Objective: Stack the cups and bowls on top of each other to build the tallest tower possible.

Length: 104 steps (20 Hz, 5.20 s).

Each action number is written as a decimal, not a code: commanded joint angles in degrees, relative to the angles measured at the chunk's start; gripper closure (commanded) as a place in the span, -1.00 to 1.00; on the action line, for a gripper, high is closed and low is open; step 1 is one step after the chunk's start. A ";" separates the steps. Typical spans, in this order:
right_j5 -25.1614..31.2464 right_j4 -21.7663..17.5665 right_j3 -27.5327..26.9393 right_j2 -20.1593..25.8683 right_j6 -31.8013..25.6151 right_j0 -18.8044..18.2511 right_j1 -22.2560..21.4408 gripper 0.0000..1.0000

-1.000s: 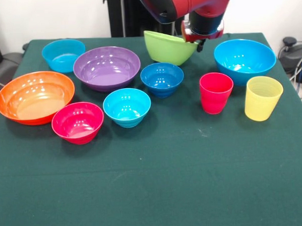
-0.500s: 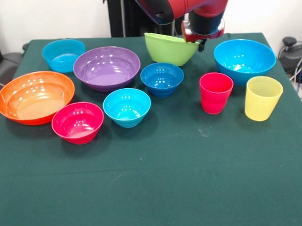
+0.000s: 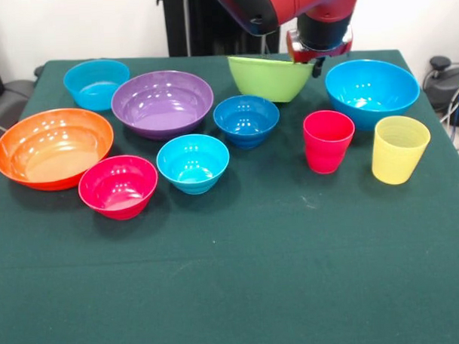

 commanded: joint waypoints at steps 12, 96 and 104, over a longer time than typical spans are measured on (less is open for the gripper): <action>0.99 -3.47 0.55 4.57 -13.73 -0.31 -0.66 1.00; 1.51 2.48 13.74 4.05 -2.10 9.56 -22.91 1.00; -0.15 -0.32 12.98 2.20 -3.82 7.20 -20.55 1.00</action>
